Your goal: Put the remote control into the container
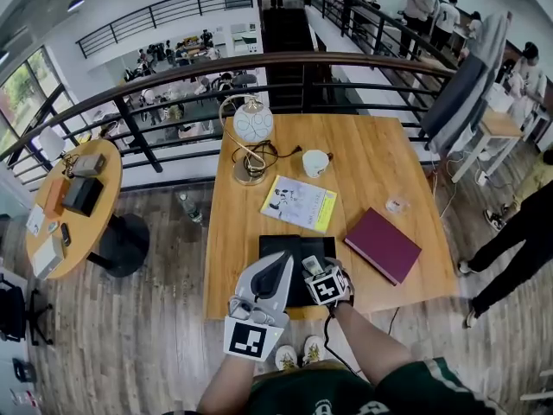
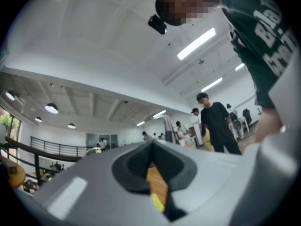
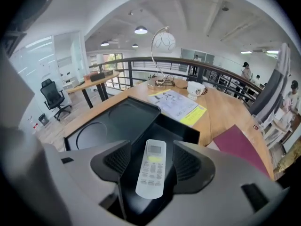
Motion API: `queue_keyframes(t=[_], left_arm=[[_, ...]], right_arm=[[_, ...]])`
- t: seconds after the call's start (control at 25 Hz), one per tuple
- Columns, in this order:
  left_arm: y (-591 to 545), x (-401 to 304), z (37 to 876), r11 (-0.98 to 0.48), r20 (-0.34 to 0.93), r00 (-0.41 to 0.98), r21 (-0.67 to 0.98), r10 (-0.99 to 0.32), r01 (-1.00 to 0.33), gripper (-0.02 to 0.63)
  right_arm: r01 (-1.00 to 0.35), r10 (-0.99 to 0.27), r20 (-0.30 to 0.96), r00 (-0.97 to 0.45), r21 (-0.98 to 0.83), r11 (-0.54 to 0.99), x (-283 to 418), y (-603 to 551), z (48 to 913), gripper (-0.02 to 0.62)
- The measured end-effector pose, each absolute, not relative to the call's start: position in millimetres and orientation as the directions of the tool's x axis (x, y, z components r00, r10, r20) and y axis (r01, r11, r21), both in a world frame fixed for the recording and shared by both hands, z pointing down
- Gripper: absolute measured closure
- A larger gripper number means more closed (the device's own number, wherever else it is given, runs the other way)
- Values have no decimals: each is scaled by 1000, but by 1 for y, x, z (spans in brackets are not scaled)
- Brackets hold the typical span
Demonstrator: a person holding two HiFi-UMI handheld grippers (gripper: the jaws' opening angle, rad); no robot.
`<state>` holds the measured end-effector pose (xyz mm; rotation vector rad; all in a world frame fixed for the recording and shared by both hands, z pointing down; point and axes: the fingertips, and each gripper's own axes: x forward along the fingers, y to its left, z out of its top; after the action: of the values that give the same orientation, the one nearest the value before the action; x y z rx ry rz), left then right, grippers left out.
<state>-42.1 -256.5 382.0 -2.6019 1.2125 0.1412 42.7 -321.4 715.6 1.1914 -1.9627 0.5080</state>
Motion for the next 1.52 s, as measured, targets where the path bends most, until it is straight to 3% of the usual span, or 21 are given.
queue_keyframes(t=[0.44,0.92,1.04,1.52], left_arm=[[-247,-29,367,-637,-229,657,-164,-719,-754,607],[-239,-22,360,-639,-237,658,-164,-715,-752,607],[-237,-21,361,-637,-237,656,-161,-717,-754,607],[-238,-23,360,-617,-242,631,-139,-737,-774,607]], right_arm=[[-864,-752,486,-445,-13,503,28,-319,603,327],[-891,-896,128,-425,115,439,46,-293,488,548],[-889,-897,51,-439,117,442,48,-285,462,577],[-827,-811,-170,-560,162,538,33,-244,380,580]])
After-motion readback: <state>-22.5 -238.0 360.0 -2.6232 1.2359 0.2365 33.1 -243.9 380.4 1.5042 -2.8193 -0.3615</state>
